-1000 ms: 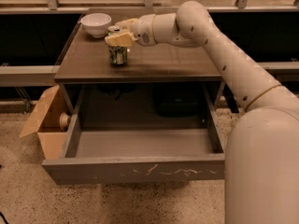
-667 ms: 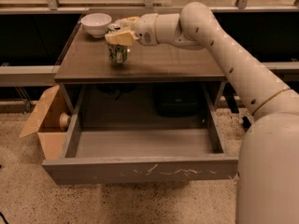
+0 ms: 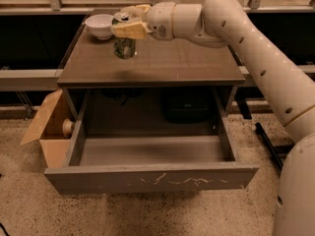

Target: Place green can into top drawer

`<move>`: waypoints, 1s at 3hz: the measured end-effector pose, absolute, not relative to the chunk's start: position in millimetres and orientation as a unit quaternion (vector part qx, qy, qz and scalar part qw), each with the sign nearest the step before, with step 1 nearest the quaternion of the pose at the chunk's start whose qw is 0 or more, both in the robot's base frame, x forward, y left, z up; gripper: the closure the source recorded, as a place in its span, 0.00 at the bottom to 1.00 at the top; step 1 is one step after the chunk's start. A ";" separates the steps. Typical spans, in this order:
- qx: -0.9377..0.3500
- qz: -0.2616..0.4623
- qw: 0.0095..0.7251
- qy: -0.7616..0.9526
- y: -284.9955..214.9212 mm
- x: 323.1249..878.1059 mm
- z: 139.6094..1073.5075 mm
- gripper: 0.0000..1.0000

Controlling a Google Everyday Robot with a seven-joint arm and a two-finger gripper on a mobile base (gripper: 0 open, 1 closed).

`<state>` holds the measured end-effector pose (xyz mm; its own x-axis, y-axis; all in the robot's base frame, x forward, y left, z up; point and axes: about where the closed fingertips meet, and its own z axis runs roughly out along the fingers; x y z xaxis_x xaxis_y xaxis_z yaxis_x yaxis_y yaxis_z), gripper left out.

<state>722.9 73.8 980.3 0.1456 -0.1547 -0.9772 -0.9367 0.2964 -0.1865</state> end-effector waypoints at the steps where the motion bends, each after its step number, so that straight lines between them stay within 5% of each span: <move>1: -0.488 0.338 0.579 0.560 73.8 722.8 980.3 1.00; 3: -0.555 0.344 0.553 0.518 100.8 640.6 977.6 1.00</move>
Offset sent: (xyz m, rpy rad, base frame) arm -0.0986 0.0317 0.0029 -0.1111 -0.0912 0.2047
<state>640.6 100.8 977.6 0.2280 -0.1938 -0.9542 -0.9547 0.1482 -0.2582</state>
